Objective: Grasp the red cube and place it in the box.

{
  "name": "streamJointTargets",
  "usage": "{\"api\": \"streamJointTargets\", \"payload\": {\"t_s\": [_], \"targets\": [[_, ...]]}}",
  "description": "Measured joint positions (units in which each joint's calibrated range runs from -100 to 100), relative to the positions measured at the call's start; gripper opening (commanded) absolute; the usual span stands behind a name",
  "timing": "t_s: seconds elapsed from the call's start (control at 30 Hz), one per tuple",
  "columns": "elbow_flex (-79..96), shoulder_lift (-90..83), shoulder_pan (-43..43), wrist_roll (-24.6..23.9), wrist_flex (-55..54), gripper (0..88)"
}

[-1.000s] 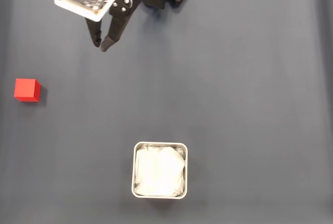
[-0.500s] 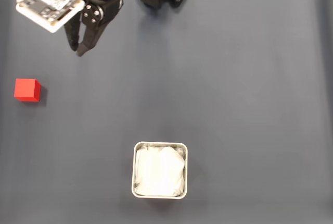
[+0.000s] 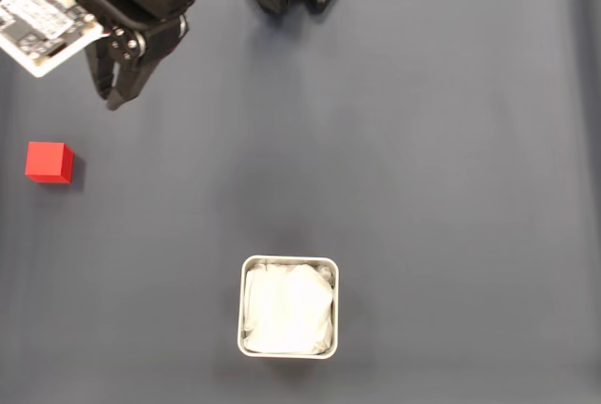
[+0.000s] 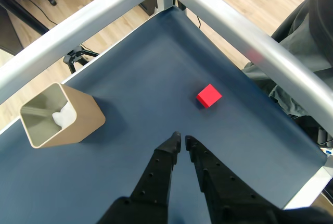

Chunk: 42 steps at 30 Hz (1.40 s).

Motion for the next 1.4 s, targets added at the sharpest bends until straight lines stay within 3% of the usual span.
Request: {"api": "streamJointTargets", "payload": {"t_s": [0.73, 1.4], "targets": [[0.0, 9.6, 6.8, -1.0, -12.1, 12.2], [10.7, 13.1, 10.4, -1.0, -25.1, 19.1]]}}
